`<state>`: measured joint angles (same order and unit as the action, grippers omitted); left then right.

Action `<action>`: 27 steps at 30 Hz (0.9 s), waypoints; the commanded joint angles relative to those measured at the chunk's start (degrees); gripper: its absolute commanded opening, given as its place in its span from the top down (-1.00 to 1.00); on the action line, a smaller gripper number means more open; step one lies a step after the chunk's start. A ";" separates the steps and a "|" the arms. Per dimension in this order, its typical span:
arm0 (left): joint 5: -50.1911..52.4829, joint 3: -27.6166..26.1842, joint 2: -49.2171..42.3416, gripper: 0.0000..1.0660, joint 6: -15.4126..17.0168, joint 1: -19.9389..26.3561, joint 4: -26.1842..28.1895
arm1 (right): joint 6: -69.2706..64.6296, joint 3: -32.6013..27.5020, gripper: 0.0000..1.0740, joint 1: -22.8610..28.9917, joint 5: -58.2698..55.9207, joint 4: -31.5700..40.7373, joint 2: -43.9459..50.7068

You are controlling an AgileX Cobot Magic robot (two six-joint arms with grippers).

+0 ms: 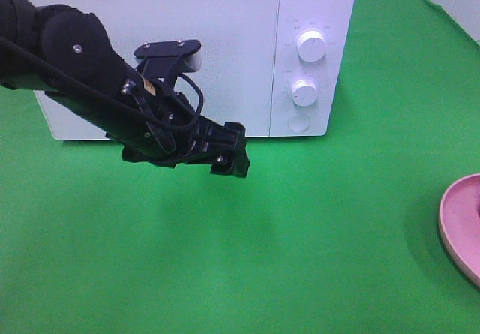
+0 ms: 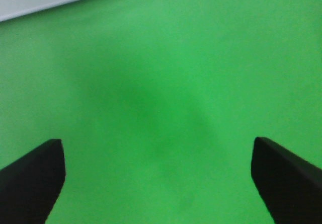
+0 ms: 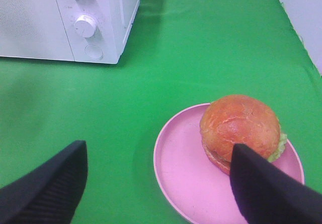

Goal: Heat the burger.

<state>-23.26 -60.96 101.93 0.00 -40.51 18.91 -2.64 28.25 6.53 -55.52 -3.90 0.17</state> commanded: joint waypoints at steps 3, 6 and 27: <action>-13.52 -0.46 -3.09 -0.86 0.46 -0.23 0.00 | 0.80 -0.11 -0.41 -0.40 0.63 0.00 1.60; -20.97 -0.46 -5.44 -0.86 0.29 -0.23 -2.75 | 0.80 -0.11 -0.41 -0.40 0.63 0.00 1.60; -41.14 -0.46 -20.97 -0.84 0.00 25.44 -10.20 | 0.80 -0.11 -0.41 -0.40 0.63 0.00 1.60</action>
<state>-61.99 -61.31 83.14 0.46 -19.08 9.97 -2.64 28.25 6.53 -55.52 -3.90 0.17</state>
